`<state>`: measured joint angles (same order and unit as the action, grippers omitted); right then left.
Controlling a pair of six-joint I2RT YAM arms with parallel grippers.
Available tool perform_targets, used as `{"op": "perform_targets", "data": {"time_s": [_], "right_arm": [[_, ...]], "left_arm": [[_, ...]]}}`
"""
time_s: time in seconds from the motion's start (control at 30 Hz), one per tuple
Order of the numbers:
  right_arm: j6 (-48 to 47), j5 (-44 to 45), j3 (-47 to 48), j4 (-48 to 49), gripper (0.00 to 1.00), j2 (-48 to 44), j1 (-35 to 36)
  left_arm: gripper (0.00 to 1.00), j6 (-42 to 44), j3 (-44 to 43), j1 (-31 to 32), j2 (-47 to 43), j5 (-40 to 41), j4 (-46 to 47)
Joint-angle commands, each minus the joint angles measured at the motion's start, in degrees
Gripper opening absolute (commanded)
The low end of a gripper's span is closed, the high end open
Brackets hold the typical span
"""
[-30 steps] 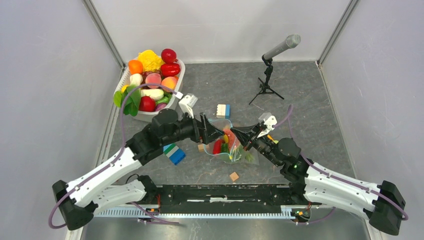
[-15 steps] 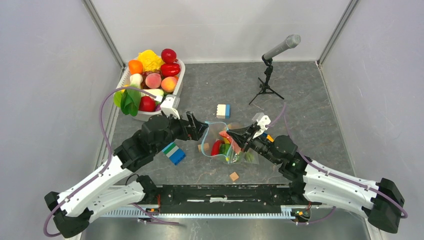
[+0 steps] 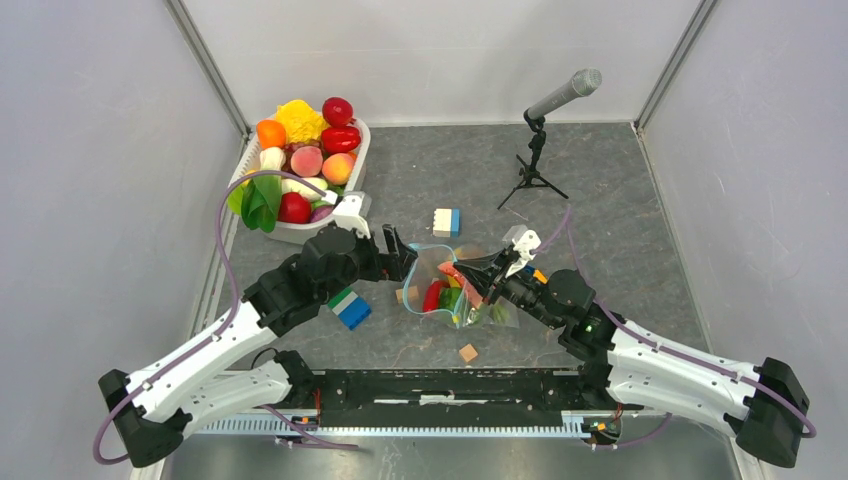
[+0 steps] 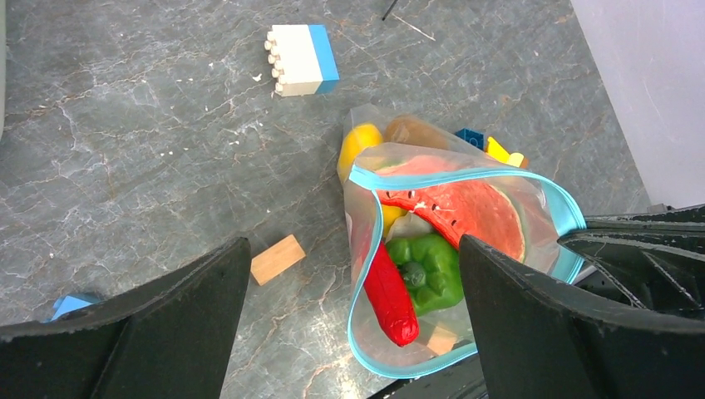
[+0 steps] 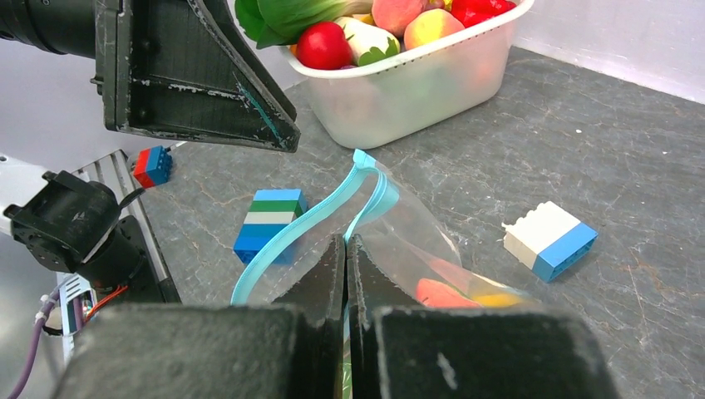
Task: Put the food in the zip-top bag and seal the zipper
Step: Adjust the zipper food storage bag at the center of the board.
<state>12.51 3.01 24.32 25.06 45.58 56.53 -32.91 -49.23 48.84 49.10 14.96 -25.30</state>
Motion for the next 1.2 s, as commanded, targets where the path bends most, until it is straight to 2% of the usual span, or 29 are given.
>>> {"op": "perform_targets", "data": {"time_s": [0.0, 0.2, 0.33, 0.47, 0.6, 0.7, 0.93, 1.17], "right_arm": [[-0.79, -0.25, 2.71, 1.66, 0.0, -1.01, -0.02], [-0.54, -1.24, 2.49, 1.75, 0.0, -1.08, -0.02], [-0.54, -2.06, 2.6, 1.37, 0.01, -1.24, -0.02], [-0.51, -2.51, 2.51, 0.88, 0.01, -1.12, -0.04], [-0.12, -2.57, 2.52, 1.33, 0.01, -0.68, 0.0], [0.37, -2.83, 2.71, 1.65, 0.01, -0.52, -0.02], [0.85, -2.83, 2.14, 2.03, 0.01, -1.08, -0.02], [1.01, -4.81, 2.32, 2.61, 0.01, -0.72, -0.02]], "left_arm": [[1.0, 3.46, 0.59, -0.54, -0.74, -1.44, 1.19], [1.0, 5.99, 0.36, -3.1, 0.81, -10.71, 1.62], [0.99, 4.9, 1.9, -7.59, 1.87, -17.47, 2.95], [0.94, 4.49, 3.33, -10.73, 1.79, -23.48, 4.64], [0.93, 5.57, 3.37, -10.87, 1.48, -25.0, 4.47], [0.88, 5.19, 4.09, -10.91, 1.95, -26.82, 5.19], [0.87, 4.4, 6.04, -10.96, 3.96, -27.96, 8.92], [0.73, 4.14, 5.97, -10.96, 8.73, -26.11, 11.05]]}}
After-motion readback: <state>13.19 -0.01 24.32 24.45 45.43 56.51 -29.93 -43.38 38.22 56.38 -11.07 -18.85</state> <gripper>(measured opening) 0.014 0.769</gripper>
